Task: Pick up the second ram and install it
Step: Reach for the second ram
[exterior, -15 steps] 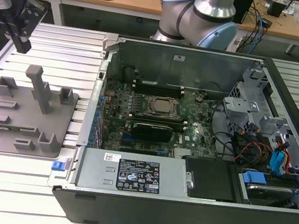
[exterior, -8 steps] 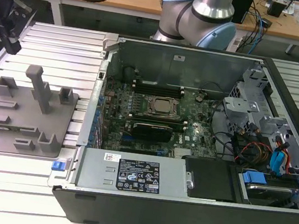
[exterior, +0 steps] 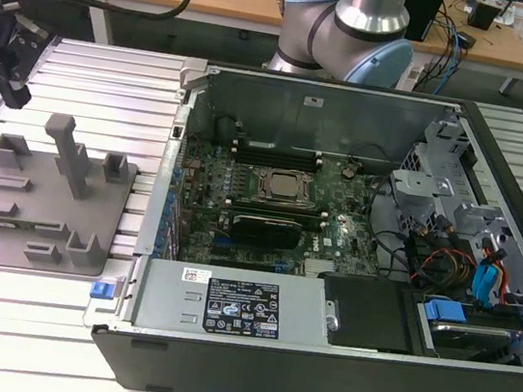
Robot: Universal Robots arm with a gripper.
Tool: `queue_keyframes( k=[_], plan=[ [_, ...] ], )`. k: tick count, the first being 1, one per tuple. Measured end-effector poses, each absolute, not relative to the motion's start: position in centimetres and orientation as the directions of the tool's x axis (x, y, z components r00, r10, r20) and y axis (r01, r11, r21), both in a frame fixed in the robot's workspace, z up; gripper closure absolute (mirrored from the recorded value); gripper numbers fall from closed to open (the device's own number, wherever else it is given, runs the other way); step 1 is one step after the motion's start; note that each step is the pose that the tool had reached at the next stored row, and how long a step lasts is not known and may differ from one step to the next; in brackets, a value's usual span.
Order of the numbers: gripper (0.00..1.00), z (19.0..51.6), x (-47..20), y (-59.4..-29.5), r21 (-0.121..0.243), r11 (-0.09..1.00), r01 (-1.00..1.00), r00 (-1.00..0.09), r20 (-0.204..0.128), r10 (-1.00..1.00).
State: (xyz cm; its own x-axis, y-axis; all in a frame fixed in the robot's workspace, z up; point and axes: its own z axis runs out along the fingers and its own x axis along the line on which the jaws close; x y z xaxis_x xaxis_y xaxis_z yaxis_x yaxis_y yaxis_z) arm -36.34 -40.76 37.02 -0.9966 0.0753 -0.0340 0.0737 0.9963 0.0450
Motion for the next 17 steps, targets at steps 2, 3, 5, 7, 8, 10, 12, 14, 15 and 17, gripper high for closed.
queue_keyframes(
  k=[2, 3, 5, 7, 8, 10, 12, 14, 15, 17],
  plan=[
    [0.92, 36.7, -36.7, -40.9, 0.045, 0.996, 0.074, -0.997, -0.034, 0.075],
    [0.92, 36.6, -36.9, -40.9, 0.045, 0.996, 0.074, -0.997, -0.034, 0.075],
    [0.92, 36.4, -37.2, -41.0, 0.045, 0.996, 0.074, -0.997, -0.034, 0.075],
    [0.92, 36.2, -37.4, -41.0, 0.045, 0.996, 0.074, -0.997, -0.034, 0.075],
    [0.92, 36.1, -37.5, -41.0, 0.045, 0.996, 0.074, -0.997, -0.034, 0.075],
    [0.92, 36.0, -37.9, -41.0, 0.045, 0.996, 0.074, -0.997, -0.034, 0.075],
    [0.92, 35.9, -38.1, -41.0, 0.045, 0.996, 0.074, -0.997, -0.034, 0.075],
    [0.92, 35.8, -38.3, -41.0, 0.045, 0.996, 0.074, -0.997, -0.034, 0.075],
    [0.92, 35.7, -38.4, -41.0, 0.045, 0.996, 0.074, -0.997, -0.034, 0.075],
    [0.92, 35.5, -38.7, -41.0, 0.045, 0.996, 0.074, -0.997, -0.034, 0.075]
  ],
)
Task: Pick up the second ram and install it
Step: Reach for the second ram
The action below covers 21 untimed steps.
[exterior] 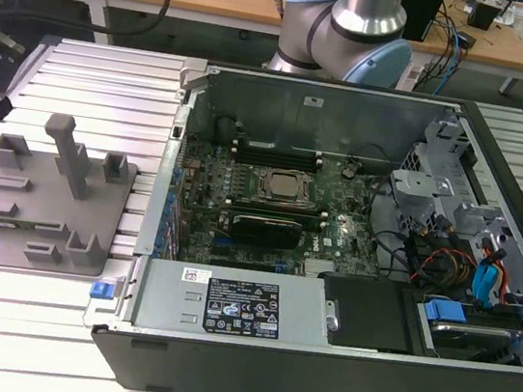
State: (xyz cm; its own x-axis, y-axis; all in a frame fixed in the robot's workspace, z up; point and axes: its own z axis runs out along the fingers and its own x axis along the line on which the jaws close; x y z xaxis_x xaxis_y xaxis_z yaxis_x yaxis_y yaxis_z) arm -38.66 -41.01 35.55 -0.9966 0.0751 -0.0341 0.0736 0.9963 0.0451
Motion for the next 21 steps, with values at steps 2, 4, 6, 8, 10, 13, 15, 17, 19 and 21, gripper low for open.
queue_keyframes(
  k=[2, 4, 6, 8, 10, 13, 15, 17, 19, 21],
  plan=[
    [0.92, 35.3, -38.9, -41.0, 0.045, 0.996, 0.074, -0.997, -0.034, 0.075],
    [0.92, 34.7, -39.0, -41.1, 0.045, 0.996, 0.074, -0.997, -0.034, 0.075],
    [0.92, 34.3, -39.0, -41.3, 0.045, 0.996, 0.074, -0.997, -0.033, 0.075],
    [0.92, 33.6, -39.0, -41.6, 0.045, 0.996, 0.074, -0.997, -0.031, 0.075],
    [0.92, 33.1, -39.0, -41.7, 0.044, 0.996, 0.074, -0.997, -0.028, 0.075],
    [0.92, 32.3, -39.0, -41.9, 0.044, 0.996, 0.074, -0.997, -0.024, 0.075],
    [0.92, 32.0, -39.1, -42.0, 0.044, 0.996, 0.074, -0.997, -0.022, 0.075],
    [0.92, 31.6, -39.1, -42.1, 0.044, 0.996, 0.074, -0.997, -0.020, 0.075],
    [0.92, 31.1, -39.1, -42.2, 0.044, 0.996, 0.075, -0.997, -0.017, 0.075],
    [0.92, 30.9, -39.1, -42.2, 0.043, 0.996, 0.075, -0.997, -0.016, 0.075]
  ],
)
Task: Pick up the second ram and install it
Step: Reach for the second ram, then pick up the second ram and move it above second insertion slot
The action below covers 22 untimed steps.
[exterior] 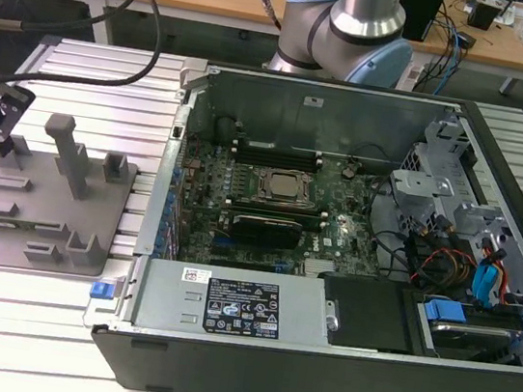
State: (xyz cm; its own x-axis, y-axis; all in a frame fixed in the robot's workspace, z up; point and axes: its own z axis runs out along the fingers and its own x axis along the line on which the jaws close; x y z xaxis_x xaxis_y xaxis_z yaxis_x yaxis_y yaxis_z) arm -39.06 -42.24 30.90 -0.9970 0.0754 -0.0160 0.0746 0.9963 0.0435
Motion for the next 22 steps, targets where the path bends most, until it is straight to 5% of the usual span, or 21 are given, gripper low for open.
queue_keyframes(
  k=[14, 22],
  plan=[
    [0.92, 30.84, -39.06, -42.24, 0.044, 0.997, 0.069, -0.997, -0.016, 0.069],
    [0.92, 30.84, -39.06, -42.24, 0.044, 0.981, -0.191, -0.981, -0.016, -0.191]
  ],
)
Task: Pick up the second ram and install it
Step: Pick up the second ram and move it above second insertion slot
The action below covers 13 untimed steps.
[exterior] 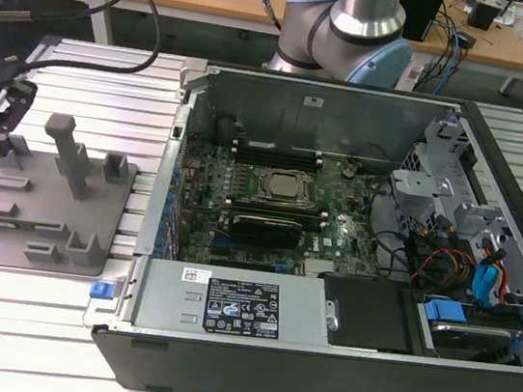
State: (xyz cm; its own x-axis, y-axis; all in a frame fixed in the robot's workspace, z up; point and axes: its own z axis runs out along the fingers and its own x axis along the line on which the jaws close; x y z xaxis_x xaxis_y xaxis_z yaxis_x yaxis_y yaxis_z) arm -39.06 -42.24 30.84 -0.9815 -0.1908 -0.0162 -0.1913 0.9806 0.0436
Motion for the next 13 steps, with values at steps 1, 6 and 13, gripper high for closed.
queue_keyframes(
  k=[1, 6, 13],
  plan=[
    [0.92, 30.84, -39.06, -42.24, 0.044, 0.973, -0.228, -0.974, -0.016, -0.228],
    [0.92, 30.84, -39.06, -42.24, 0.044, 0.910, -0.412, -0.911, -0.016, -0.411],
    [0.92, 30.83, -39.06, -42.24, 0.043, 0.764, -0.644, -0.765, -0.016, -0.644]
  ],
)
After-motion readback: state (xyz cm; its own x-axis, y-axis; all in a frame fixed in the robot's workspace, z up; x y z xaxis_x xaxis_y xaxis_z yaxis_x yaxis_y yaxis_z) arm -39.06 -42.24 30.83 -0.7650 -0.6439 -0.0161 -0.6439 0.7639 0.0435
